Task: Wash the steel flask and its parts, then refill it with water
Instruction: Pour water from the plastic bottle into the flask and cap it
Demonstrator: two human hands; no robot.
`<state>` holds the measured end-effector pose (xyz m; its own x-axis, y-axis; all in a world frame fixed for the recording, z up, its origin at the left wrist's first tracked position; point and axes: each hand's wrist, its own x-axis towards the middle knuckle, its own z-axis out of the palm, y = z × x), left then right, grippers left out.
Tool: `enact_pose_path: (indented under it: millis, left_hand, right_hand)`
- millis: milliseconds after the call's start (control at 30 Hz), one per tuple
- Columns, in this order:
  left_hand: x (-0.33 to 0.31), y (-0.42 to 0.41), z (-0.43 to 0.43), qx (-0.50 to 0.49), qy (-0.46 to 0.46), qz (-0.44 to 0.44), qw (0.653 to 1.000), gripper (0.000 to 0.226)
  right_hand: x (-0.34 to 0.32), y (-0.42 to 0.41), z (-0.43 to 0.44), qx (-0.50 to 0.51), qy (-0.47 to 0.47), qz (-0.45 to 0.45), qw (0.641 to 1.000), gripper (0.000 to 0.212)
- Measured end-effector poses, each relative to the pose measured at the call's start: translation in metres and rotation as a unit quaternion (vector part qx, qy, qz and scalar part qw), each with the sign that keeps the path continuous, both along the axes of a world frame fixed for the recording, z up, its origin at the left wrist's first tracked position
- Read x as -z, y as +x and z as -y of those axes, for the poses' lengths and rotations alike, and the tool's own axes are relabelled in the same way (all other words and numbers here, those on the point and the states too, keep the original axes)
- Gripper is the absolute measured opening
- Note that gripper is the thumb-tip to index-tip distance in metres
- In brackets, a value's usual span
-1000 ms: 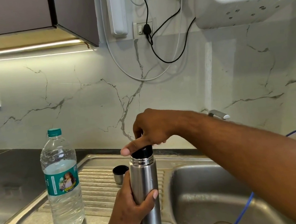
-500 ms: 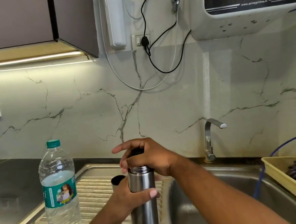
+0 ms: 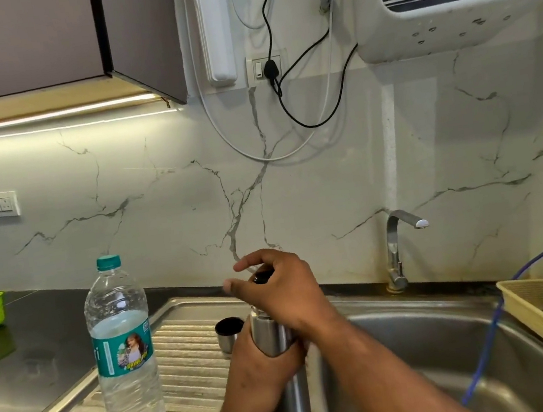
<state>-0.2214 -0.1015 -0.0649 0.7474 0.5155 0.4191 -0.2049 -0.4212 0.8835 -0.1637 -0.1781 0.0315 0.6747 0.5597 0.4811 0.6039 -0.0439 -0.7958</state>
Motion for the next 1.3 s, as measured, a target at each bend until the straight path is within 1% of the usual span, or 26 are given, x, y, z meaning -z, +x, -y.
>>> enact_pose_path:
  millis: [33, 67, 100, 133, 167, 200, 267, 400, 467, 567, 667, 700, 767, 867, 933, 1000, 1033, 1067, 1100, 1133, 1167, 1200, 1233, 1267, 1300]
  left_hand:
    - [0.001, -0.004, -0.004, 0.045, -0.018, -0.005, 0.999, 0.049]
    - [0.0, -0.004, -0.009, 0.082, -0.029, -0.019, 0.996, 0.06]
    - [0.001, -0.004, -0.015, 0.105, -0.032, -0.035, 0.993, 0.071]
    - [0.001, -0.004, -0.018, 0.118, -0.034, -0.044, 0.991, 0.079]
    - [0.001, -0.004, -0.02, 0.123, -0.037, -0.043, 0.991, 0.083]
    - [0.001, -0.005, -0.019, 0.116, -0.043, -0.037, 0.992, 0.086]
    - [0.001, -0.004, -0.014, 0.083, -0.055, -0.01, 0.995, 0.084]
    - [0.005, 0.0, 0.001, 0.011, -0.043, 0.034, 0.998, 0.058]
    - [0.005, 0.004, 0.007, -0.021, -0.038, 0.045, 0.998, 0.052]
    - [0.002, 0.002, 0.017, -0.08, -0.025, 0.041, 0.996, 0.056]
    - [-0.001, -0.002, 0.028, -0.153, 0.006, 0.027, 0.988, 0.046]
    - [-0.001, -0.003, 0.029, -0.167, 0.021, 0.021, 0.985, 0.043]
    - [0.0, -0.002, 0.03, -0.176, 0.039, 0.014, 0.984, 0.045]
    - [0.001, 0.0, 0.027, -0.158, 0.017, 0.02, 0.987, 0.05]
    - [0.001, 0.001, 0.024, -0.126, 0.014, 0.014, 0.992, 0.056]
    - [0.004, -0.002, 0.009, -0.05, 0.001, 0.009, 0.999, 0.069]
    - [0.005, -0.008, -0.002, 0.013, 0.003, -0.005, 1.0, 0.078]
    - [0.004, -0.015, -0.014, 0.097, 0.012, -0.029, 0.995, 0.089]
    - [0.005, -0.022, -0.027, 0.161, 0.025, -0.048, 0.986, 0.1]
    - [0.007, -0.026, -0.04, 0.194, 0.019, -0.04, 0.98, 0.102]
    - [0.007, -0.026, -0.052, 0.173, -0.012, -0.022, 0.985, 0.095]
    - [0.008, -0.021, -0.063, 0.118, -0.069, 0.008, 0.991, 0.083]
    - [0.01, -0.011, -0.071, 0.031, -0.107, 0.025, 0.993, 0.069]
    - [0.012, 0.001, -0.077, -0.06, -0.105, 0.025, 0.992, 0.052]
    - [0.014, 0.014, -0.083, -0.138, -0.048, 0.004, 0.989, 0.033]
  right_hand:
    - [-0.005, 0.006, 0.006, -0.083, -0.028, -0.03, 0.996, 0.035]
    - [-0.01, 0.011, 0.011, -0.176, -0.046, -0.068, 0.981, 0.044]
    - [-0.012, 0.016, 0.013, -0.252, -0.05, -0.1, 0.961, 0.058]
    - [-0.012, 0.02, 0.013, -0.294, -0.051, -0.123, 0.946, 0.072]
    - [-0.012, 0.023, 0.011, -0.311, -0.048, -0.138, 0.939, 0.083]
    - [-0.012, 0.022, 0.009, -0.308, -0.045, -0.142, 0.94, 0.087]
    - [-0.008, 0.017, 0.005, -0.266, -0.025, -0.135, 0.954, 0.082]
    - [-0.002, 0.003, 0.003, -0.156, 0.026, -0.103, 0.982, 0.065]
    - [-0.001, -0.001, 0.004, -0.089, 0.041, -0.103, 0.99, 0.057]
    - [0.004, -0.005, -0.003, 0.001, 0.052, -0.089, 0.995, 0.045]
    - [0.011, -0.011, -0.016, 0.078, 0.08, -0.063, 0.992, 0.032]
    - [0.012, -0.012, -0.02, 0.096, 0.083, -0.052, 0.99, 0.03]
    - [0.013, -0.013, -0.022, 0.111, 0.086, -0.041, 0.989, 0.027]
    - [0.014, -0.012, -0.021, 0.109, 0.088, -0.034, 0.99, 0.018]
    - [0.016, -0.013, -0.019, 0.116, 0.084, -0.024, 0.989, 0.012]
    - [0.018, -0.015, -0.019, 0.127, 0.089, -0.019, 0.988, 0.009]
    - [0.02, -0.015, -0.019, 0.13, 0.092, -0.019, 0.987, 0.008]
    - [0.021, -0.015, -0.018, 0.132, 0.096, -0.021, 0.986, 0.008]
    - [0.022, -0.015, -0.017, 0.131, 0.098, -0.021, 0.986, 0.008]
    - [0.022, -0.015, -0.017, 0.129, 0.1, -0.021, 0.986, 0.009]
    - [0.023, -0.015, -0.017, 0.127, 0.101, -0.018, 0.987, 0.011]
    - [0.023, -0.014, -0.017, 0.126, 0.1, -0.016, 0.987, 0.012]
    - [0.023, -0.014, -0.017, 0.126, 0.101, -0.014, 0.987, 0.012]
    - [0.023, -0.015, -0.017, 0.126, 0.102, -0.011, 0.987, 0.012]
    - [0.024, -0.015, -0.017, 0.127, 0.104, -0.01, 0.986, 0.013]
